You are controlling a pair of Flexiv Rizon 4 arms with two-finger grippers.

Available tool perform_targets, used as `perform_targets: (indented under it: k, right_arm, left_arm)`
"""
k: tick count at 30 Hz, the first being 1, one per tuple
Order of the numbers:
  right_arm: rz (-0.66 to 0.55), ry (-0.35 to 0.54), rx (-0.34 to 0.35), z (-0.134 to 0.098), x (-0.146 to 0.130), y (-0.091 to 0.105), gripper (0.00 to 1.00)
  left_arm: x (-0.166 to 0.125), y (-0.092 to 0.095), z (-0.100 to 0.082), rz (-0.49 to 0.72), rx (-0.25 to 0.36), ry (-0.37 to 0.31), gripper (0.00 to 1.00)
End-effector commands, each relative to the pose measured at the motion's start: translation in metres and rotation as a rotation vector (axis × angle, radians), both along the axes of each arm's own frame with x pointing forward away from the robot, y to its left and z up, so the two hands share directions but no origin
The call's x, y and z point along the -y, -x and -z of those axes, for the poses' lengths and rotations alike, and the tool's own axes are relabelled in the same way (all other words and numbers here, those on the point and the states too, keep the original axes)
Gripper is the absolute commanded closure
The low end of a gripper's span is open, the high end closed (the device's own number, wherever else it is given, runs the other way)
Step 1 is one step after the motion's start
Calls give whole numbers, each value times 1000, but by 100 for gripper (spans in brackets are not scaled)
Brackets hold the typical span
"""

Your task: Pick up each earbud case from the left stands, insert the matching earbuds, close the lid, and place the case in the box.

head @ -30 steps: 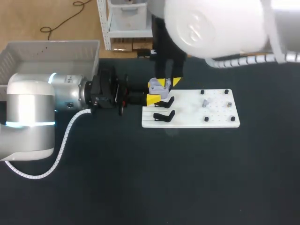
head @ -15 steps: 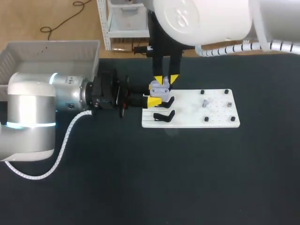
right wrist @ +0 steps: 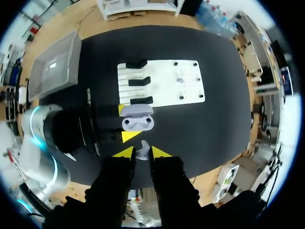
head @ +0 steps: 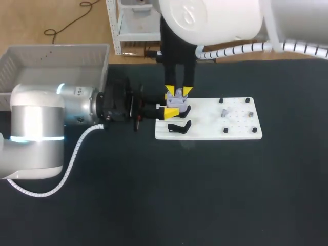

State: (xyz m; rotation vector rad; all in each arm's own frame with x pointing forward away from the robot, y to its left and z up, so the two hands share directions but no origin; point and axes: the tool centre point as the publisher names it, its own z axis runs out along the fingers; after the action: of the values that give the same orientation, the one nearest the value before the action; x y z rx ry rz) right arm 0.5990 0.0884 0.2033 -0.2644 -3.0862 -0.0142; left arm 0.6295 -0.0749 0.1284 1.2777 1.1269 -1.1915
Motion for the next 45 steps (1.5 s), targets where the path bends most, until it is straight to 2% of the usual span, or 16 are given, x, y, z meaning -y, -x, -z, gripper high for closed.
perform_targets:
  k: [1,6,10,28,45]
  right_arm:
    - [66,-22,-5,7,7,-4,100]
    - [153,-6,9,10,11,-7,100]
    - [193,-29,22,10,12,-7,100]
    - [195,-44,29,9,9,-7,100]
    - [375,60,4,11,5,-16,100]
  left_arm:
    - [3,1,1,-9,5,7,100]
    - [4,0,0,-27,17,22,100]
    - [5,-1,0,-32,18,26,100]
    - [5,-1,0,-32,18,26,100]
    - [5,-1,0,-32,18,26,100]
